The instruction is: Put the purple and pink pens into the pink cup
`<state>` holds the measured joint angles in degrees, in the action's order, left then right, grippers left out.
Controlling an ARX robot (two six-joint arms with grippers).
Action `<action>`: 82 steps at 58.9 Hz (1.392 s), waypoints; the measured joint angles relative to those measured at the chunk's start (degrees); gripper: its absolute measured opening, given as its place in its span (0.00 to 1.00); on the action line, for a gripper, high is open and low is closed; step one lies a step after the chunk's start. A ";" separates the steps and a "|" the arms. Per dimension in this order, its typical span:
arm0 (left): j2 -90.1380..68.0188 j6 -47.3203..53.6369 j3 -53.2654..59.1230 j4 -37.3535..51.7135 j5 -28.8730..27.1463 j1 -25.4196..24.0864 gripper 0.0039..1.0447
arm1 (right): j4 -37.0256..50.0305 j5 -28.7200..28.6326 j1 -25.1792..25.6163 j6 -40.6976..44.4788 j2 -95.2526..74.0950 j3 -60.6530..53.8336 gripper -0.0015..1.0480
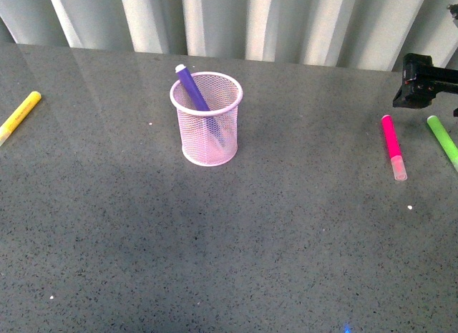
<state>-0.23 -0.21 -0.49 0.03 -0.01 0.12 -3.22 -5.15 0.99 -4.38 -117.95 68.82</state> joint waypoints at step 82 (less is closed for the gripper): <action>0.00 -0.02 0.00 0.00 0.00 0.00 0.94 | 0.28 2.93 -3.80 -1.57 -14.47 11.34 0.93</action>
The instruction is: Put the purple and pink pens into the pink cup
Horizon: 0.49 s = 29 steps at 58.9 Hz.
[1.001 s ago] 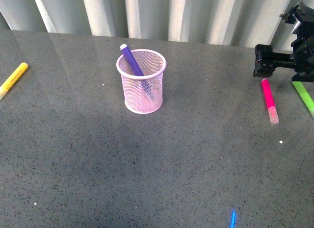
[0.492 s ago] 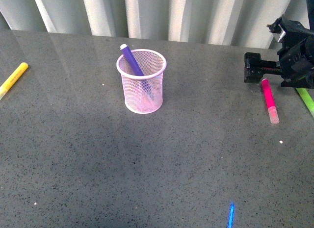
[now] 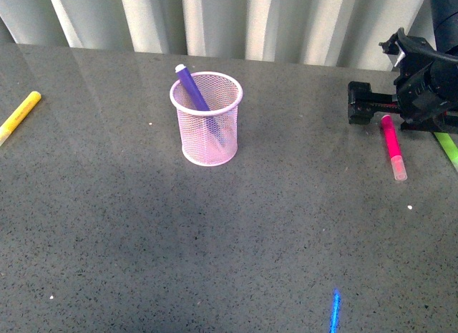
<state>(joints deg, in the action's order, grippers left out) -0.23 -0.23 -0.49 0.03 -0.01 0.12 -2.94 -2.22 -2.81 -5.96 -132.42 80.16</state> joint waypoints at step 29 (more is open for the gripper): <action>0.00 0.00 0.00 0.00 -0.02 0.00 0.94 | 0.83 1.44 -0.31 -0.33 -1.09 0.48 0.93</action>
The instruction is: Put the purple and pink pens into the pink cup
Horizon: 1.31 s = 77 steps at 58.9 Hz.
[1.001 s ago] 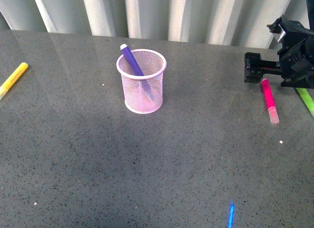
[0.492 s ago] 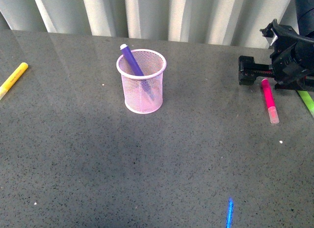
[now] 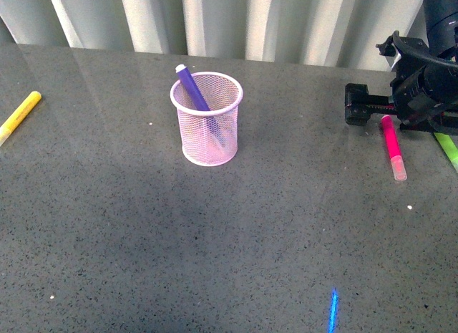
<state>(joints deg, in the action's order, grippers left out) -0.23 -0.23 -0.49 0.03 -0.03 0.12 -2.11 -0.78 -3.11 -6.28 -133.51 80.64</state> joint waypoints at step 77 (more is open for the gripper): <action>0.00 0.02 0.00 0.00 0.00 0.00 0.94 | 9.31 4.85 -3.08 0.83 2.78 -5.25 0.11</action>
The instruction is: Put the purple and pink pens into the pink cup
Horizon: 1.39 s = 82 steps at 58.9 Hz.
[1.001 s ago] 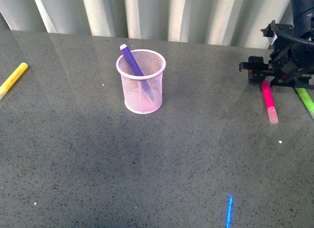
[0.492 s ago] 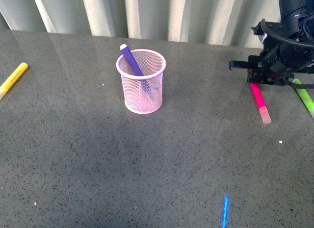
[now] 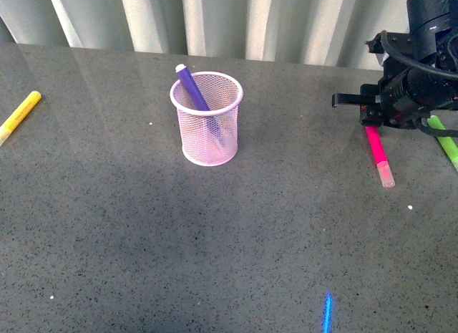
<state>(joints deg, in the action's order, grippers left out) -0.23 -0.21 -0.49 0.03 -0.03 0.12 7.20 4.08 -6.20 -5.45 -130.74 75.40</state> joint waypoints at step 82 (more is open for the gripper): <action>0.00 -0.02 0.00 0.00 0.00 0.00 0.94 | 50.34 -9.35 -25.24 10.47 0.48 1.81 0.11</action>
<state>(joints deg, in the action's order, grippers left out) -0.23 -0.23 -0.49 0.03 -0.03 0.12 57.54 -5.28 -31.44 5.02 -130.26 77.21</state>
